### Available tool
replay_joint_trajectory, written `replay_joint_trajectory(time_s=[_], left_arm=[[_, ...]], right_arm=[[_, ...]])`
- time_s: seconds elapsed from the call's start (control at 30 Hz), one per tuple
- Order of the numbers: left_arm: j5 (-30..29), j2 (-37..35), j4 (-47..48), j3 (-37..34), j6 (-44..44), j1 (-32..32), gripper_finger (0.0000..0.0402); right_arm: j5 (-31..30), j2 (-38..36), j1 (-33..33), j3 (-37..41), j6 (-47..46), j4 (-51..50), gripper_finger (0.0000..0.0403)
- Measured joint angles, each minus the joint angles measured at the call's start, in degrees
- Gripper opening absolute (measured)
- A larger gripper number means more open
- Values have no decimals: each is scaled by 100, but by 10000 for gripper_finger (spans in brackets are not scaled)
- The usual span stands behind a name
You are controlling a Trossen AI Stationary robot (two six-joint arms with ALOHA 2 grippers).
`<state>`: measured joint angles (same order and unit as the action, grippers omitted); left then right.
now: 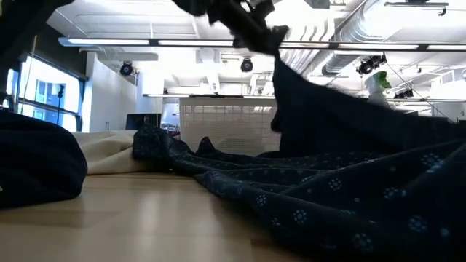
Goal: Fold laundry
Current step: Fold the navy blue polo shirt
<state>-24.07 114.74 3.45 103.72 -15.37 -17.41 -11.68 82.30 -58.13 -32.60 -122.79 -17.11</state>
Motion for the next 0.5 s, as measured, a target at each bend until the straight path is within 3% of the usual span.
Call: replay_joint_trajectory(time_s=[0.13, 0.27, 0.5], left_arm=[[-26, -71, 1005, 19, 254, -51, 0], [-43, 309, 2184, -15, 538, -113, 0], [-49, 489, 2550, -11, 540, -42, 0]], right_arm=[[-213, 2, 0, 0, -38, 31, 0], [-519, 7, 0, 2, 22, 128, 0], [-341, 0, 0, 2, 532, 153, 0]])
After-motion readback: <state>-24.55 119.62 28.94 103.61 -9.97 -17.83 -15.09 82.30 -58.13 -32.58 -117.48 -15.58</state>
